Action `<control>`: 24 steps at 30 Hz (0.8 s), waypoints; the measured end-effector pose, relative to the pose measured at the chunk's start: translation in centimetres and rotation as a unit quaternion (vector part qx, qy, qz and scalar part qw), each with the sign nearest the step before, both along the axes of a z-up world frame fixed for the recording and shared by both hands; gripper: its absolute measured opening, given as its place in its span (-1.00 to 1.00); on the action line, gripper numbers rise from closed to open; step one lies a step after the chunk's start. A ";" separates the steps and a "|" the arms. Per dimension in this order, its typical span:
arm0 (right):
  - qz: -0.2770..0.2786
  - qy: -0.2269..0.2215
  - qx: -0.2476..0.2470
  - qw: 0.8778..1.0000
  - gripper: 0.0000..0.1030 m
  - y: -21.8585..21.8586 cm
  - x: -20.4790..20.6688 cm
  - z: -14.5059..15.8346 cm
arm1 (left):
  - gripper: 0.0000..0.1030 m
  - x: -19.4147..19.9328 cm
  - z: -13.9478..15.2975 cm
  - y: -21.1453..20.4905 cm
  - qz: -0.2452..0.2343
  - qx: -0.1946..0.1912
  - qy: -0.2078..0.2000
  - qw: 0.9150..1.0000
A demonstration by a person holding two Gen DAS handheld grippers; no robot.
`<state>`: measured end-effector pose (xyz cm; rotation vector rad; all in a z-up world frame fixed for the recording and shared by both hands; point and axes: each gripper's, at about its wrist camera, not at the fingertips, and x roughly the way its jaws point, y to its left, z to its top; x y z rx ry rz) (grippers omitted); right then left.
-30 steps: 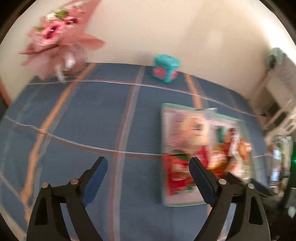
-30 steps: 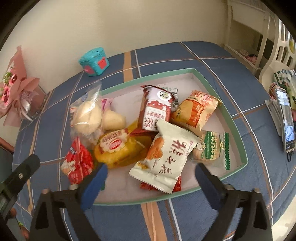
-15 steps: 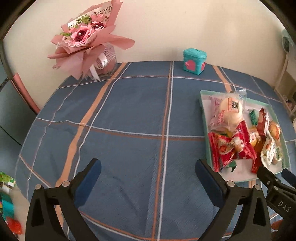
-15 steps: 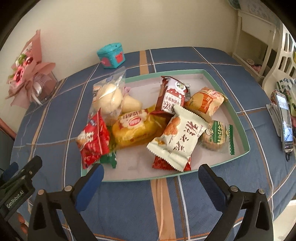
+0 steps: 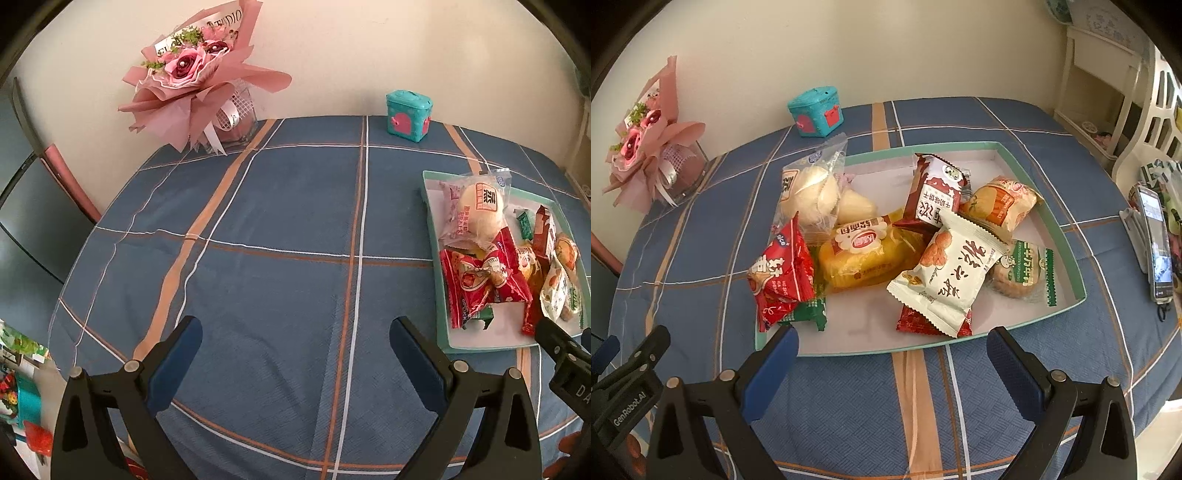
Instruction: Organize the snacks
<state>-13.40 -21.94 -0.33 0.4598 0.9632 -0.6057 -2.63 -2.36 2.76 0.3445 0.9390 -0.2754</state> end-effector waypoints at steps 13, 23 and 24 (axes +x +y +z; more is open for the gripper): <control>0.004 0.008 -0.003 1.000 1.00 0.4 0.5 -0.1 | 0.97 0.6 -0.2 0.4 0.007 -0.003 0.010 1.000; 0.007 0.012 -0.006 1.000 1.00 0.9 1.0 -0.1 | 0.97 0.9 -0.3 0.5 0.018 0.000 0.011 1.000; 0.007 0.012 -0.007 1.000 1.00 0.9 1.0 -0.1 | 0.97 0.9 -0.4 0.6 0.019 0.000 0.012 1.000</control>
